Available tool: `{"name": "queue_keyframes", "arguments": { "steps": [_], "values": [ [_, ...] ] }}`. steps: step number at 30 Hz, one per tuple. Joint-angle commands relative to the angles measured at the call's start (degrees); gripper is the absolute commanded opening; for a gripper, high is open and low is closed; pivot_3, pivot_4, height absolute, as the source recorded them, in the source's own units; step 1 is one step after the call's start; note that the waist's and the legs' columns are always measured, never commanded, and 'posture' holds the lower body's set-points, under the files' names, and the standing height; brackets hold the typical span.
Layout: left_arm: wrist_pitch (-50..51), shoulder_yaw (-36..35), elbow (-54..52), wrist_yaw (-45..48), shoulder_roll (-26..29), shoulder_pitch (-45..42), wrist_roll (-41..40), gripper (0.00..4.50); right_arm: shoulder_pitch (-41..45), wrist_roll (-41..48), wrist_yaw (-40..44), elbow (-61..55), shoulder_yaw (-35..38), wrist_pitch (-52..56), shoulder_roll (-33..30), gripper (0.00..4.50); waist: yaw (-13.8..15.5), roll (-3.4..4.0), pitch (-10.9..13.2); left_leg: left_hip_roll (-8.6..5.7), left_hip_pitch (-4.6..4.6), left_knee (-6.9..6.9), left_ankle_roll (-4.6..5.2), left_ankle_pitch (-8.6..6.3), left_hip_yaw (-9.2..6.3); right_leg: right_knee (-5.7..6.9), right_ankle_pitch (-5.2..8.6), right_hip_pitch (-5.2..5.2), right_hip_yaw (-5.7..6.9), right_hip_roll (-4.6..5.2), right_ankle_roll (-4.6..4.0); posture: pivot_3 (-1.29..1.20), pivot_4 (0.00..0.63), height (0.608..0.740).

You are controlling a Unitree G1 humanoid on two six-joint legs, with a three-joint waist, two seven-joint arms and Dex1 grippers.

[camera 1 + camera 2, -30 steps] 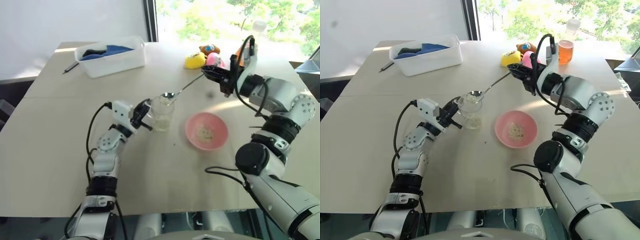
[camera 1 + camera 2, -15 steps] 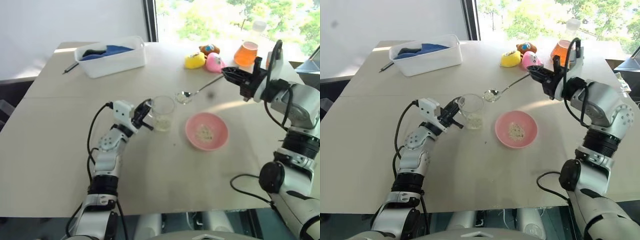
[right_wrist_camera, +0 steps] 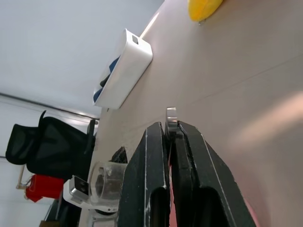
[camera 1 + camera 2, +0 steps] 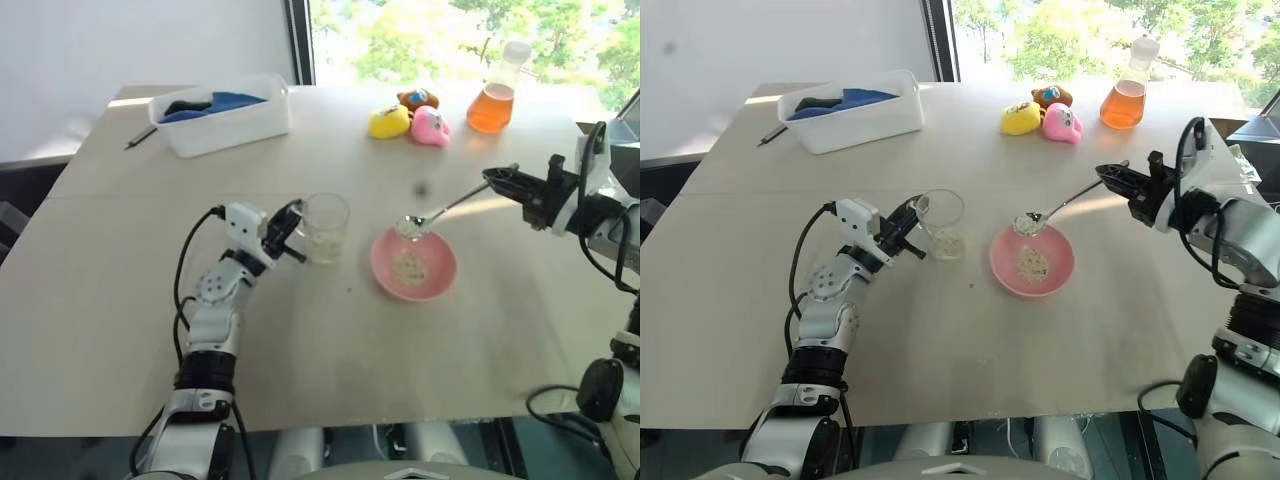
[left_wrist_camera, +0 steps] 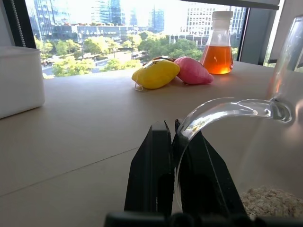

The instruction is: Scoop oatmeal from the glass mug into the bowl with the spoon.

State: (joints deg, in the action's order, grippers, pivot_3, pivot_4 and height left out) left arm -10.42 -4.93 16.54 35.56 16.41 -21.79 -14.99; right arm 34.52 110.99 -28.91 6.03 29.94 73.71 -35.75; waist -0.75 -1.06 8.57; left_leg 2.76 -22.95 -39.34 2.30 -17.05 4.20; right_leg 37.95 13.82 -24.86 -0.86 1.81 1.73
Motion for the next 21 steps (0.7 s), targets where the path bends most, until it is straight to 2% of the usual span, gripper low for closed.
{"name": "queue_keyframes", "arguments": {
  "steps": [1,7,14,21],
  "values": [
    [0.1,0.5,1.2,0.8,0.6,0.9,0.7,0.05,0.1,2.0,4.4,-2.0,-2.3,-0.2,-3.8,0.00,-0.1,0.01,0.0,0.00,0.01,0.00,0.00,0.00,0.01,0.00,0.00,0.00,-0.01,-0.01,0.00,0.00,0.150,0.740],
    [0.2,0.7,1.3,0.8,0.5,0.9,0.9,0.05,2.6,-1.1,8.9,-8.1,-11.5,-1.5,-10.7,0.00,-0.1,0.03,0.0,0.01,0.05,0.00,0.02,0.00,-0.01,-0.01,-0.01,0.04,-0.04,-0.04,0.02,0.00,0.150,0.740],
    [0.3,0.8,0.9,0.6,0.6,1.2,1.0,0.05,7.6,-19.4,23.9,-15.6,-18.5,-1.0,-16.4,0.00,0.1,0.03,0.0,-0.01,0.03,0.00,0.03,-0.01,-0.01,-0.08,-0.01,0.04,-0.02,-0.02,0.02,0.00,0.150,0.740],
    [0.3,0.9,0.7,0.3,0.5,1.2,1.0,0.05,13.1,-29.1,32.7,-20.2,-22.3,-2.1,-16.5,0.00,0.1,0.03,0.0,0.01,0.05,-0.01,0.03,-0.01,-0.03,-0.06,-0.01,0.04,0.00,-0.02,0.02,0.00,0.150,0.740]
  ]
}}
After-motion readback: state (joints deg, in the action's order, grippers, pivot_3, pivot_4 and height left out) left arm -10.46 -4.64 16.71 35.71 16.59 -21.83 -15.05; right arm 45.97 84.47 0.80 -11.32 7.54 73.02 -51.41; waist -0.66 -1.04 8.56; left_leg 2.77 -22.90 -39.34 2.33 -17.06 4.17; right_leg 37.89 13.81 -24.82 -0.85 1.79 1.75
